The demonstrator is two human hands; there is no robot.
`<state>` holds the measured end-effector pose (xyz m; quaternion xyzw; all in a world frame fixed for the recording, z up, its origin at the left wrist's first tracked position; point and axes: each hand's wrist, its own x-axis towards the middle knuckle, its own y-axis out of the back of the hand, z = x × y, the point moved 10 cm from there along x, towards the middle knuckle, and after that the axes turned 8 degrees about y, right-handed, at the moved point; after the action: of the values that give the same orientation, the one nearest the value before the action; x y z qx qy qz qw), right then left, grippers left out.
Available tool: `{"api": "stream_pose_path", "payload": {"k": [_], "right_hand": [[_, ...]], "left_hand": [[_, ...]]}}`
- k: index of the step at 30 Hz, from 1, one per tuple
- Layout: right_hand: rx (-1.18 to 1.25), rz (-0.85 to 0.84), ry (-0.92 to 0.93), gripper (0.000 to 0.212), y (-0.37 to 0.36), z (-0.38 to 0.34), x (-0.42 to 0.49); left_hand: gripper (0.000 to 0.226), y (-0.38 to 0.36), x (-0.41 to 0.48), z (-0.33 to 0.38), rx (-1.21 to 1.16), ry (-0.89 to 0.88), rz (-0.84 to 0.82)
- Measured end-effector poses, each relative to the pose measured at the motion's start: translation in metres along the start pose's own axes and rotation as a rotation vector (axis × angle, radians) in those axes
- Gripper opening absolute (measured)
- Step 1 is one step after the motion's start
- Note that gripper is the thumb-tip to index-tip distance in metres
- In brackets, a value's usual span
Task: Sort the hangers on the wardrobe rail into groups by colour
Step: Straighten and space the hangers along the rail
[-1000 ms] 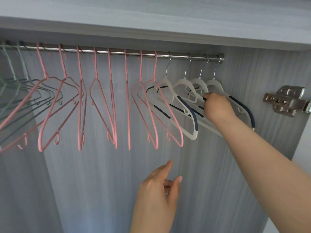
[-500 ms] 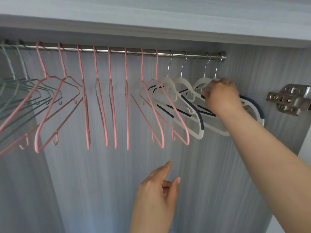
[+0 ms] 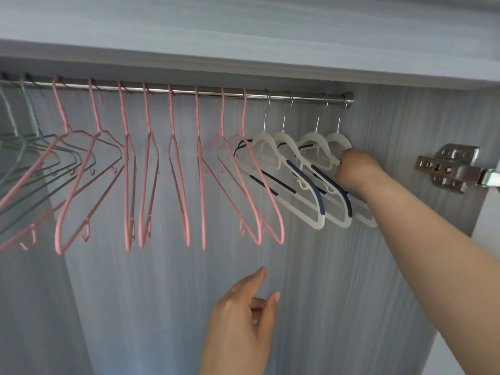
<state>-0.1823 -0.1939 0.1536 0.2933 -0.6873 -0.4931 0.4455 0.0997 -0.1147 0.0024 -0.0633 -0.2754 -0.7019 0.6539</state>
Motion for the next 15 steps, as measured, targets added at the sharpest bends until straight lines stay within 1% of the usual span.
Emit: {"api": "stream_pose_path", "payload": {"k": [3,6,9,11,13,15], "right_hand": [[0.020,-0.047,-0.019,0.040,-0.005,-0.002,-0.001],[0.031,-0.038,-0.010,0.039,-0.005,-0.005,-0.001],[0.075,-0.067,-0.040,0.042,-0.008,-0.005,-0.003],[0.085,-0.104,-0.022,0.040,-0.011,-0.007,-0.002],[0.080,-0.069,0.008,0.039,-0.006,-0.010,0.002],[0.064,-0.074,-0.002,0.042,-0.006,-0.011,0.001]], "left_hand": [[0.035,0.005,0.001,-0.004,-0.022,0.013,0.027],[0.037,0.013,0.002,-0.004,-0.043,0.025,0.058],[0.030,0.015,0.003,-0.008,-0.031,0.044,0.057],[0.031,0.016,0.002,-0.010,-0.030,0.049,0.057],[0.033,0.015,-0.002,-0.009,-0.040,0.054,0.048],[0.037,0.013,-0.004,-0.010,-0.049,0.057,0.043]]}}
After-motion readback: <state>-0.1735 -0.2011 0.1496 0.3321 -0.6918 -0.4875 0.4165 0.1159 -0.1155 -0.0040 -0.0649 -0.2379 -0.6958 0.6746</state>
